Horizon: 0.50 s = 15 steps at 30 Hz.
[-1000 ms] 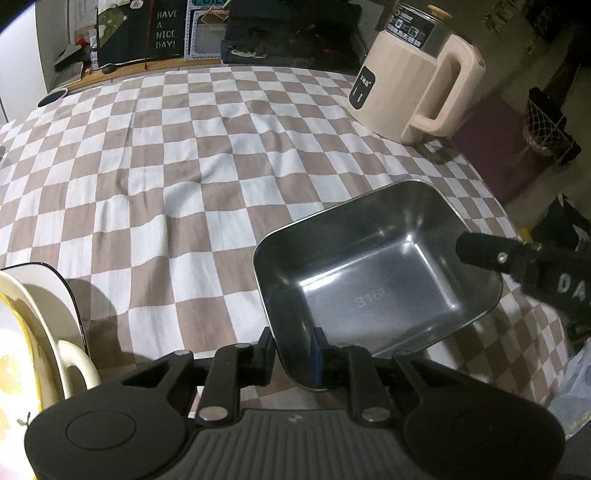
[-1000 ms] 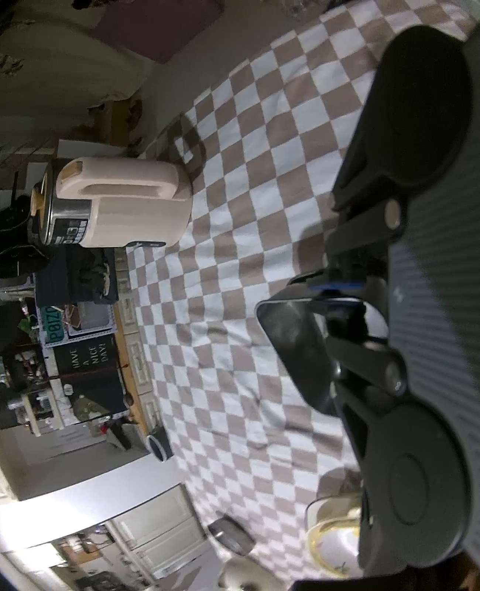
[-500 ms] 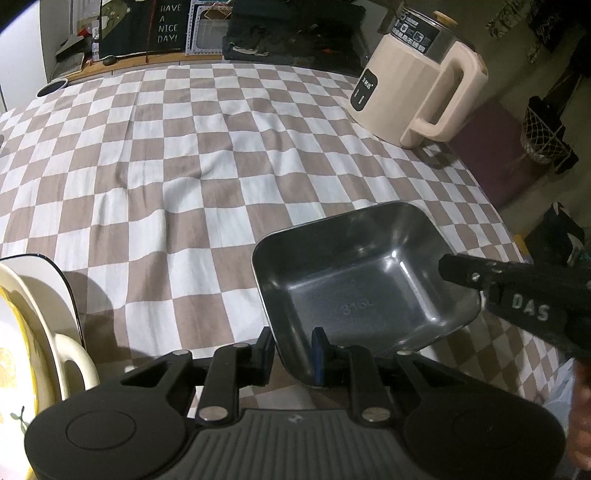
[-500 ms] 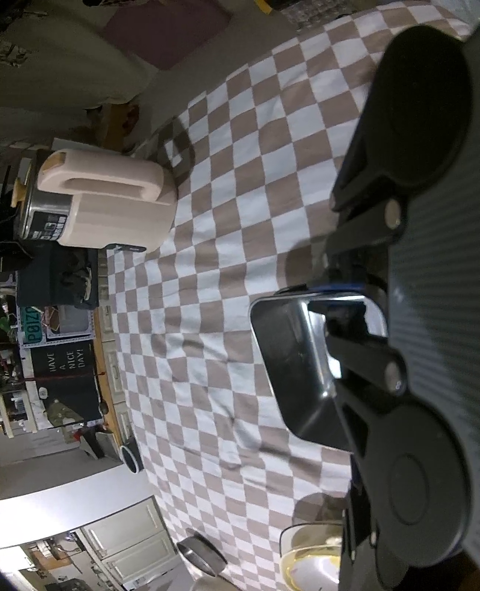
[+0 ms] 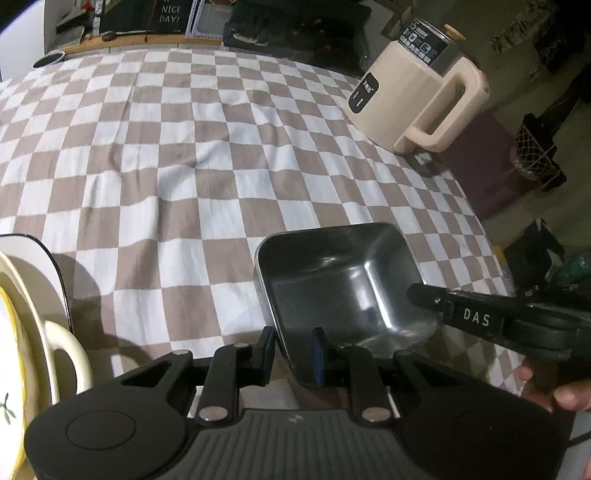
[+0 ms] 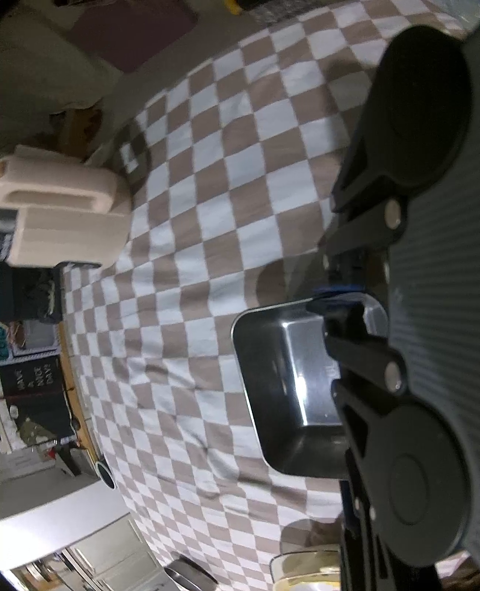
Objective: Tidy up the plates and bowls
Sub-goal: 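Lower the steel pan onto the table beside the stack and open both tools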
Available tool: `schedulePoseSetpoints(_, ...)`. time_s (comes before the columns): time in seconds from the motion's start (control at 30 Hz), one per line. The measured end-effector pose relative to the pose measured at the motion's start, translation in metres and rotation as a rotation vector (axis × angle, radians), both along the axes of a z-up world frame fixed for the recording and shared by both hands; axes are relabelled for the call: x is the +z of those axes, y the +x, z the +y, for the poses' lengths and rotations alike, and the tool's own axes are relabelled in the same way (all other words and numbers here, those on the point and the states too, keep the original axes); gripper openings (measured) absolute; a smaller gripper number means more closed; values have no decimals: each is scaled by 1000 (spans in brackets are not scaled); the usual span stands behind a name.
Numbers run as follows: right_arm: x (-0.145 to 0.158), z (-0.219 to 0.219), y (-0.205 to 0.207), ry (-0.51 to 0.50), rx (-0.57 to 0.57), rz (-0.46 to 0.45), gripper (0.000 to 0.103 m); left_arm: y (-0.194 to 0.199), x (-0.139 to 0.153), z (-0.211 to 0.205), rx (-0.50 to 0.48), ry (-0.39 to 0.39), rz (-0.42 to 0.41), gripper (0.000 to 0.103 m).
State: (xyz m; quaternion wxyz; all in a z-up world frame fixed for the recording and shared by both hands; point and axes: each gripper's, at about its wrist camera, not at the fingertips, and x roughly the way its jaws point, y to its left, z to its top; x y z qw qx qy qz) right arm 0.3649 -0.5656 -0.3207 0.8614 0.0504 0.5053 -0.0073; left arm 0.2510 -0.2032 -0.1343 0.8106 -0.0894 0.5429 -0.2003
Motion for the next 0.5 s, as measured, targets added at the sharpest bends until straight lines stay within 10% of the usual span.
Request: schedulePoseSetpoints(0.5, -10, 9, 17, -4, 30, -2, 5, 23, 1, 12, 59, -12, -35, 14)
